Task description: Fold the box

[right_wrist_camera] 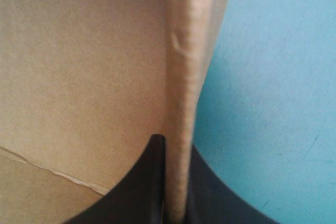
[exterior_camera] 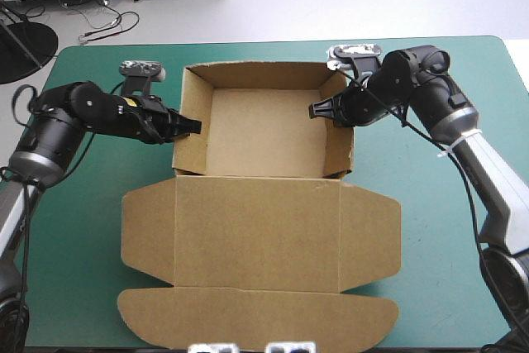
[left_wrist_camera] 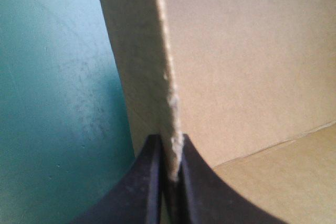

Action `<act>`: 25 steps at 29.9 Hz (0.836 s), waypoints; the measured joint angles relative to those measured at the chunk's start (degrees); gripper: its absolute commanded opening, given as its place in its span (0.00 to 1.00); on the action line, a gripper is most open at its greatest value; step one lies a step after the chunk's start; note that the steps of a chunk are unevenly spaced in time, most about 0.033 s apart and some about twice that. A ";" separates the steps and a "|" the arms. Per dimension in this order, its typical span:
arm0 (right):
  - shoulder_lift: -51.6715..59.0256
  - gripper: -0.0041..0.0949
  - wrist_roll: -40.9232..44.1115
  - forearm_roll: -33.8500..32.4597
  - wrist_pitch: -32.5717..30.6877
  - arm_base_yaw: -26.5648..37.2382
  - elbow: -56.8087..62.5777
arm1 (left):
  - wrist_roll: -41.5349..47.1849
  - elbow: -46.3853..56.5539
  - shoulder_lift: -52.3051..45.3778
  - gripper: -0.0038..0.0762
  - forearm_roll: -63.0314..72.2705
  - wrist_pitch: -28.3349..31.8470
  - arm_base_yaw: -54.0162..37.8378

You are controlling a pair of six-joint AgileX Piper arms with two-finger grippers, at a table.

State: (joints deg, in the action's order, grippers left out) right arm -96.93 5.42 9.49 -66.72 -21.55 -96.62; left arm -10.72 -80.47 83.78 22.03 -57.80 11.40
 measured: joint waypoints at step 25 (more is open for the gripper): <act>-10.76 0.29 1.63 -4.41 -4.05 0.00 3.12 | 10.19 -1.64 16.54 0.14 -17.84 1.75 13.07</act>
State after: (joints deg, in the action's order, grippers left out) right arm -107.70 7.05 5.08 -70.77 -21.55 -93.49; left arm -0.54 -82.11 100.32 4.20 -56.05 24.47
